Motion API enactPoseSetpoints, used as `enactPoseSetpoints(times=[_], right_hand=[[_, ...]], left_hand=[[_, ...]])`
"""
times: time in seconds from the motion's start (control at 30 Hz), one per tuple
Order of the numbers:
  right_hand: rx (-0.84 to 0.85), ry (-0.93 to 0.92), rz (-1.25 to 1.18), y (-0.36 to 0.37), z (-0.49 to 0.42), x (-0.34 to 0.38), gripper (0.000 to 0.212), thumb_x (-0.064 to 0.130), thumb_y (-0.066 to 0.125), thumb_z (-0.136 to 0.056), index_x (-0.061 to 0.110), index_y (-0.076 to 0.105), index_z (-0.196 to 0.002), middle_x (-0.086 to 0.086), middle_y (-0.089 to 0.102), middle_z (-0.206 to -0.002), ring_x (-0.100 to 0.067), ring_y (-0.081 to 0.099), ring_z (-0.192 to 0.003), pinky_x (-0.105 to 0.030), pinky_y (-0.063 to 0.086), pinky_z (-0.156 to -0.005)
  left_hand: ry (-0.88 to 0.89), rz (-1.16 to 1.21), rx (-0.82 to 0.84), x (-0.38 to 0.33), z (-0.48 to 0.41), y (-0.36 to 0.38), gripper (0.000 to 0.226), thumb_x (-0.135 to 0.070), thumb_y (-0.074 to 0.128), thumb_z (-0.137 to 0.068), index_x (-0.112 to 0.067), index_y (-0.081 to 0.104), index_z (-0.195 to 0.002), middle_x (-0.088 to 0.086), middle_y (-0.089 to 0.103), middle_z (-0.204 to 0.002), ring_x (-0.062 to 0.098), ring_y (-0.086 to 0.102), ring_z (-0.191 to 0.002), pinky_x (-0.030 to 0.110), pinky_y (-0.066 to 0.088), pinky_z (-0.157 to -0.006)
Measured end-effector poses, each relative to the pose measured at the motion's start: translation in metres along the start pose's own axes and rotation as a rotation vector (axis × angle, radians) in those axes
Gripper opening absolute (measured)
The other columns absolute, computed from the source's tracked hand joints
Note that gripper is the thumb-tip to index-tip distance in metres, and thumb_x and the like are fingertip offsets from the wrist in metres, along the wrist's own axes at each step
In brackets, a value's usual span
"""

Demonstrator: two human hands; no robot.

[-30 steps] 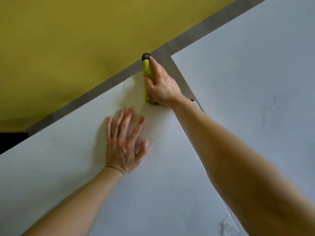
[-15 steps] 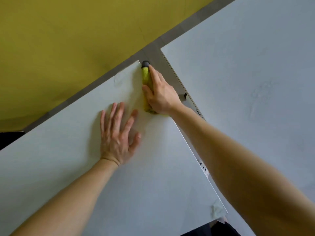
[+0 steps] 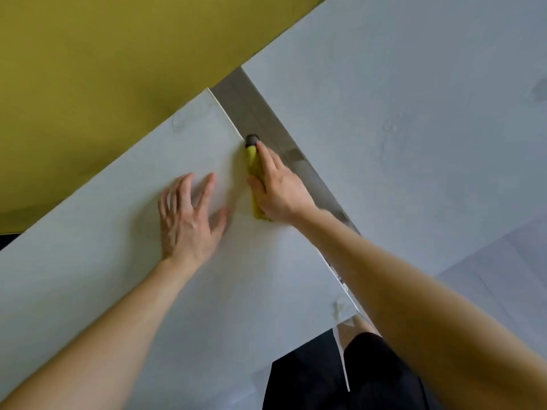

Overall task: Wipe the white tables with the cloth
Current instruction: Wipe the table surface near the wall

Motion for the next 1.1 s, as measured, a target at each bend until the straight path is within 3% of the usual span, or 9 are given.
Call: enactPoseSetpoints(times=[0.1,0.17,0.23,0.3,0.43,0.77,0.9,1.0,1.1], right_hand=[[0.01,0.04,-0.017,0.002,-0.063,0.022,0.07,0.035,0.05,-0.112,0.024,0.018,-0.173,-0.002,0.029,-0.176,-0.037,0.055,-0.14,-0.041,0.045,-0.105],[-0.019,0.046,-0.024,0.001,-0.051,0.019,0.069,0.036,0.052,-0.112,0.025,0.021,-0.172,0.0,0.031,-0.176,-0.035,0.054,-0.141,-0.041,0.045,-0.106],[-0.053,0.034,-0.061,0.003,0.004,0.001,0.067,0.035,0.052,-0.112,0.028,0.023,-0.172,0.004,0.034,-0.174,-0.035,0.055,-0.14,-0.043,0.048,-0.107],[-0.062,0.03,-0.074,0.0,0.091,-0.024,0.064,0.032,0.051,-0.113,0.03,0.024,-0.171,0.008,0.036,-0.172,-0.034,0.056,-0.135,-0.046,0.05,-0.106],[-0.004,0.133,-0.015,-0.006,0.204,-0.059,0.062,0.035,0.046,-0.116,0.03,0.02,-0.172,0.011,0.034,-0.17,-0.027,0.055,-0.134,-0.037,0.047,-0.1],[-0.004,0.076,-0.023,0.005,-0.011,0.001,0.066,0.039,0.047,-0.111,0.027,0.02,-0.171,0.002,0.038,-0.17,-0.037,0.06,-0.128,-0.044,0.05,-0.098],[-0.06,0.042,-0.067,0.005,0.114,-0.043,0.066,0.03,0.052,-0.11,0.028,0.026,-0.17,0.004,0.039,-0.17,-0.036,0.058,-0.133,-0.047,0.051,-0.105],[-0.015,0.138,-0.062,-0.008,0.226,-0.076,0.062,0.032,0.052,-0.112,0.033,0.028,-0.169,0.01,0.041,-0.169,-0.025,0.054,-0.139,-0.04,0.047,-0.111],[0.022,0.216,0.001,-0.013,0.229,-0.075,0.057,0.036,0.047,-0.114,0.037,0.027,-0.168,0.01,0.042,-0.168,-0.03,0.056,-0.136,-0.041,0.046,-0.109]], left_hand=[[-0.109,0.136,0.151,-0.018,0.022,-0.014,0.106,-0.093,0.05,-0.083,-0.024,0.045,-0.164,0.019,0.044,-0.158,0.043,0.045,-0.145,0.057,0.038,-0.12],[-0.139,0.14,0.378,-0.032,0.042,-0.014,0.141,-0.105,0.058,-0.058,-0.032,0.02,-0.172,0.018,0.026,-0.171,0.037,0.026,-0.161,0.061,0.032,-0.125],[-0.16,0.095,0.598,-0.048,0.063,-0.011,0.168,-0.099,0.077,-0.041,-0.041,-0.013,-0.17,0.013,-0.011,-0.18,0.035,-0.007,-0.168,0.07,0.026,-0.126],[-0.185,0.06,0.664,-0.061,0.072,-0.011,0.18,-0.083,0.093,-0.037,-0.044,-0.027,-0.165,0.01,-0.028,-0.177,0.035,-0.023,-0.165,0.078,0.027,-0.121],[-0.219,0.014,0.673,-0.066,0.064,-0.014,0.185,-0.077,0.098,-0.034,-0.043,-0.029,-0.164,0.014,-0.027,-0.177,0.037,-0.022,-0.165,0.077,0.032,-0.119],[-0.181,-0.123,0.637,-0.066,0.061,-0.012,0.185,-0.089,0.088,-0.035,-0.042,-0.044,-0.155,0.017,-0.02,-0.178,0.038,-0.018,-0.166,0.064,0.035,-0.125],[-0.172,-0.053,0.612,-0.064,0.063,-0.015,0.185,-0.086,0.092,-0.028,-0.043,-0.024,-0.167,0.016,-0.017,-0.179,0.038,-0.014,-0.167,0.066,0.03,-0.127],[-0.164,-0.08,0.619,-0.065,0.062,-0.016,0.186,-0.088,0.091,-0.028,-0.045,-0.029,-0.164,0.016,-0.019,-0.179,0.038,-0.012,-0.167,0.064,0.035,-0.125],[-0.154,-0.108,0.625,-0.067,0.062,-0.017,0.186,-0.09,0.09,-0.029,-0.042,-0.03,-0.163,0.018,-0.018,-0.179,0.039,-0.01,-0.167,0.061,0.031,-0.128]])
Point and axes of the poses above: each hand's wrist, its own z-axis away from the middle knuckle, its own y-axis out of the palm, x = y × z, the point moved 6 cm from there along -z, towards the middle knuckle
